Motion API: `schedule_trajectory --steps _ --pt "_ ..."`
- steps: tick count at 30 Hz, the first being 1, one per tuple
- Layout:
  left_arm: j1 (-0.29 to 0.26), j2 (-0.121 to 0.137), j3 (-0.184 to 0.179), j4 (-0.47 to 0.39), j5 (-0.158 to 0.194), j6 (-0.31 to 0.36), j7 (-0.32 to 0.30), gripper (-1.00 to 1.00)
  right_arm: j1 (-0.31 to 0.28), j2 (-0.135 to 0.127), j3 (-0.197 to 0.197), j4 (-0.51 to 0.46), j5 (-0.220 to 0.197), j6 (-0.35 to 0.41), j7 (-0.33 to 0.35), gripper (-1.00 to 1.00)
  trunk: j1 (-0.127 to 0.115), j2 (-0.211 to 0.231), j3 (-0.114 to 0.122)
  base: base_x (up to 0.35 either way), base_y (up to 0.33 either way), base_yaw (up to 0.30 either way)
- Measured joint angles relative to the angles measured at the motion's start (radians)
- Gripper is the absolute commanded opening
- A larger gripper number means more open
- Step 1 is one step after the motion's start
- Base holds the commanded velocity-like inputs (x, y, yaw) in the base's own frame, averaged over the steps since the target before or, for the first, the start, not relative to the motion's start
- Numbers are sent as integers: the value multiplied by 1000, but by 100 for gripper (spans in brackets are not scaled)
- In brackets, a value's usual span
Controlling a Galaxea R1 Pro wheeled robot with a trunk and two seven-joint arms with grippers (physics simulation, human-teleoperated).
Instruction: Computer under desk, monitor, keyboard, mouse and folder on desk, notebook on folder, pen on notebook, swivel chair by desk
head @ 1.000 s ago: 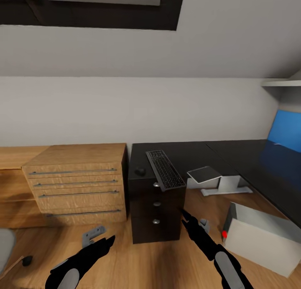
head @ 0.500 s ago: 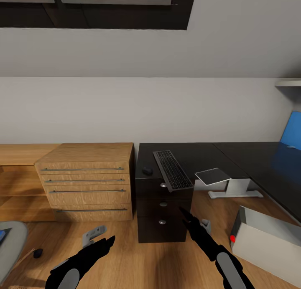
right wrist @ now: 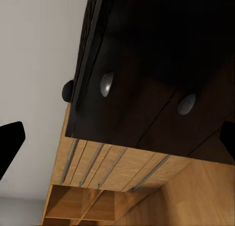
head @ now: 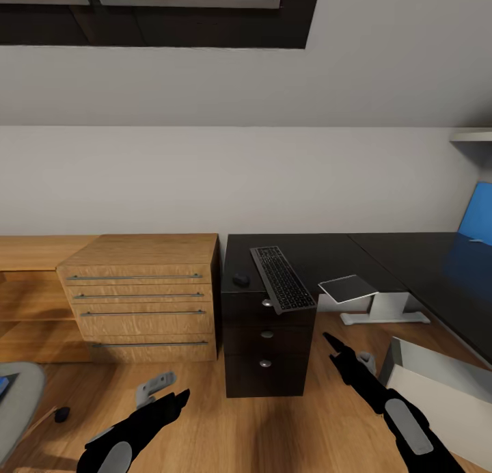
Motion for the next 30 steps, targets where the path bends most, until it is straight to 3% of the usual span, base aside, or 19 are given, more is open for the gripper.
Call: schedule_trajectory --steps 5,8,12,18,30 --pt "0 -1 -2 0 0 -1 0 100 -14 -17 1 17 -36 50 17 100 0 0 0 0 0 0" --pt "0 -1 -2 0 0 -1 0 100 -16 -20 0 21 -50 141 56 100 0 0 0 0 0 0" --pt "0 -1 -3 0 -1 -2 0 100 -17 -19 0 21 -78 190 73 100 0 0 0 0 0 0" --pt "0 0 -3 0 0 -2 -1 100 -17 -18 0 20 -95 202 77 100 0 0 0 41 8 0" --pt "0 1 -2 3 1 -1 -6 100 -17 2 6 13 -91 191 63 100 0 0 0 242 112 0"
